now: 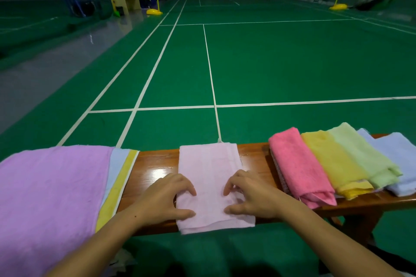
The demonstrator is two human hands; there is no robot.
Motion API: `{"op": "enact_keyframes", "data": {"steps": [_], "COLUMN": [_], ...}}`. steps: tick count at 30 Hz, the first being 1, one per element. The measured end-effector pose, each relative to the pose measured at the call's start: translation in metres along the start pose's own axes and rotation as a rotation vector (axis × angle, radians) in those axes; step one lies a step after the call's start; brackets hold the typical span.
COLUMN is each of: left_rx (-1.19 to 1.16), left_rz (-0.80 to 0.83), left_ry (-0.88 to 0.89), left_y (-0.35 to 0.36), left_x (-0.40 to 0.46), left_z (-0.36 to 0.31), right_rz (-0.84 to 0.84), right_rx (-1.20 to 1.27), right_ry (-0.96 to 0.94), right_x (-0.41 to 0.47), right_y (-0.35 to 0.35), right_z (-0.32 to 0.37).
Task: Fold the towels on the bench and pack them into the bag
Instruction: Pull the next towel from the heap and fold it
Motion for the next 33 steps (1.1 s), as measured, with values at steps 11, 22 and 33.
{"op": "enact_keyframes", "data": {"steps": [11,22,33], "left_rx": [0.227,0.205,-0.308], "left_rz": [0.059,0.008,-0.091], "left_ry": [0.015,0.021,-0.083], "left_y": [-0.006,-0.006,-0.03], "left_x": [0.007,0.011,-0.003], "left_z": [-0.016,-0.004,-0.017], "right_rz": [-0.073,-0.154,-0.055], "right_rx": [0.0,-0.108,0.271], "right_ry": [-0.01,-0.023,0.009], "right_x": [0.001,0.014,-0.004], "right_y": [0.005,0.0,-0.02], "right_z": [-0.008,0.001,0.0]}}
Point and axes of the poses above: each hand's wrist, its own x-axis towards the middle knuckle, its own y-axis out of the palm, z = x × y, the point moved 7 cm from there along x, towards the middle knuckle, and after that the axes turned 12 degrees about y, right-handed, at the moved point
